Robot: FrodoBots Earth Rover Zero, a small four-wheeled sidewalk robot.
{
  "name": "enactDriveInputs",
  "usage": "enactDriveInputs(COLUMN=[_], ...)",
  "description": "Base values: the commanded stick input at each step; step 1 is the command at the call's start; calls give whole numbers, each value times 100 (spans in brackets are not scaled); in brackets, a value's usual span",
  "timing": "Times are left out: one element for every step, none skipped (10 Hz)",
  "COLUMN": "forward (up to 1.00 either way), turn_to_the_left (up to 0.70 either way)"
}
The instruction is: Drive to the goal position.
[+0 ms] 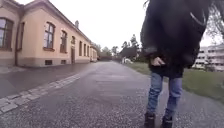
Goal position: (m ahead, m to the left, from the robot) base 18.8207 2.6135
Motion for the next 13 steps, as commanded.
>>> enactDriveInputs(forward=[100, 100, 100, 100, 100, 100, 100, 100, 100, 100, 100, 100, 100], turn_to_the_left=[40, 40, 40, 40, 40, 40, 40, 40, 40, 40, 20, 0, 0])
